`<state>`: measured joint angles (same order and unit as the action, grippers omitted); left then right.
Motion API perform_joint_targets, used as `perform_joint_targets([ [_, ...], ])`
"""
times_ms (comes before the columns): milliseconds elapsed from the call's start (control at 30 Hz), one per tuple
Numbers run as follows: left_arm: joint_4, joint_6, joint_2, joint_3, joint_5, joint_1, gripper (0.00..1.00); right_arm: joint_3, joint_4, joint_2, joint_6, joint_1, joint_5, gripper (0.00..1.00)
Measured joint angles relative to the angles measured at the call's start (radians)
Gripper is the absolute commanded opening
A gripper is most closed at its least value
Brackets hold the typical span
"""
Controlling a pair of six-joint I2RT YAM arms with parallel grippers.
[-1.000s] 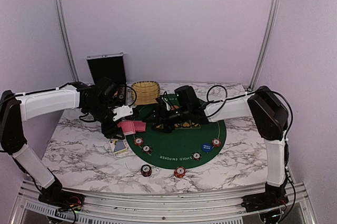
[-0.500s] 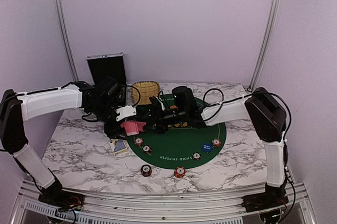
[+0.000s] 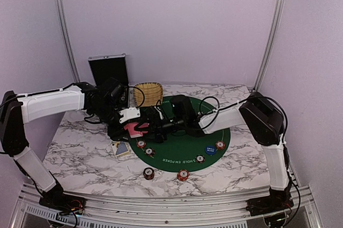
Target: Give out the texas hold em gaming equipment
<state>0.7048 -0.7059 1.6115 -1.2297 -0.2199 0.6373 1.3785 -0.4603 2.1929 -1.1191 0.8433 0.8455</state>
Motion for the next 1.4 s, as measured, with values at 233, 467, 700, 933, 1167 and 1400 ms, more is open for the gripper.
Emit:
perform_joint_targets([
  [233, 0.001, 0.0, 0.0, 0.0, 0.0, 0.003, 0.25, 0.037, -0.037, 0.027, -0.024, 0.011, 0.008, 0.81],
  [467, 0.003, 0.0, 0.008, 0.0, 0.0, 0.008, 0.25, 0.092, -0.059, 0.088, -0.049, 0.025, 0.019, 0.81],
  [700, 0.004, 0.0, 0.011, 0.0, 0.001, 0.01, 0.25, 0.149, -0.056, 0.138, -0.063, 0.038, 0.03, 0.82],
  [933, 0.004, 0.0, 0.011, 0.0, 0.001, 0.011, 0.25, 0.17, -0.05, 0.154, -0.06, 0.04, 0.037, 0.82],
  [1167, 0.021, -0.001, 0.012, 0.0, 0.013, 0.011, 0.24, 0.18, 0.031, 0.146, 0.006, 0.032, 0.031, 0.75],
  [1400, 0.024, -0.001, 0.012, 0.0, 0.017, 0.012, 0.24, 0.117, 0.058, 0.088, 0.049, 0.006, 0.025, 0.61],
])
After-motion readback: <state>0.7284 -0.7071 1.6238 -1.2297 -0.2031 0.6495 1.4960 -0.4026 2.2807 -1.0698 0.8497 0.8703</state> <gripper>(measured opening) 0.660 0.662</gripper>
